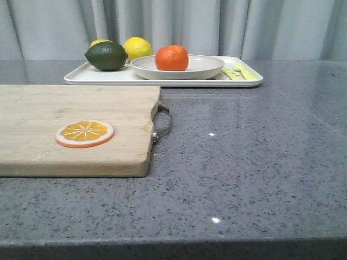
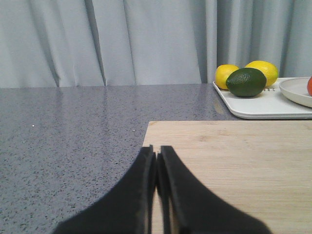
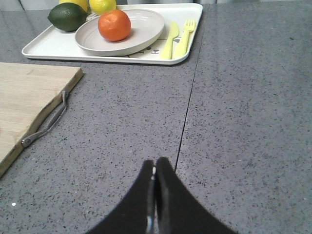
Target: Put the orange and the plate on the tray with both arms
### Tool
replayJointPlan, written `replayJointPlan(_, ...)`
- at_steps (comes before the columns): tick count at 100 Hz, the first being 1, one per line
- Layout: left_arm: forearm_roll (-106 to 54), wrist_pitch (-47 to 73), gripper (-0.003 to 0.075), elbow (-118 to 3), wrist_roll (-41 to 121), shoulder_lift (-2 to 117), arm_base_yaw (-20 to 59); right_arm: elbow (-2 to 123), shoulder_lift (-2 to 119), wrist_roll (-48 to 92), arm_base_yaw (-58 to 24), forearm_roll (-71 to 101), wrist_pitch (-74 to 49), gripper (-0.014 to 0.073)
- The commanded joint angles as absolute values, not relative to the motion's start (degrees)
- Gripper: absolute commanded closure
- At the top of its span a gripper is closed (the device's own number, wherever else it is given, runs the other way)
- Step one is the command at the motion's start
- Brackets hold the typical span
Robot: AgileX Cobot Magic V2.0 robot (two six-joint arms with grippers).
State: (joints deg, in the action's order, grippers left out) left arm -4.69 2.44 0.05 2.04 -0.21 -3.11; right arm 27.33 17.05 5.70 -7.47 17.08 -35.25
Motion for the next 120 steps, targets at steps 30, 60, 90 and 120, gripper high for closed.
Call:
replayJointPlan(30, -4.0, 0.0, 0.0739, 1.3, 0.4, -2.0, -3.3, 28.8, 17.6, 6.2, -7.2, 17.9, -31.0, 0.0662)
replayJointPlan(60, -4.1, 0.0, 0.0739, 1.3, 0.4, -2.0, -3.3, 28.8, 17.6, 6.2, -7.2, 17.9, -31.0, 0.0662)
replayJointPlan(90, -4.2, 0.0, 0.0739, 1.3, 0.4, -2.0, -3.3, 28.8, 17.6, 6.2, -7.2, 17.9, -31.0, 0.0662)
replayJointPlan(120, -4.2, 0.0, 0.0739, 1.3, 0.4, -2.0, -3.3, 28.7, 17.6, 6.2, -7.2, 17.8, -30.8, 0.0662)
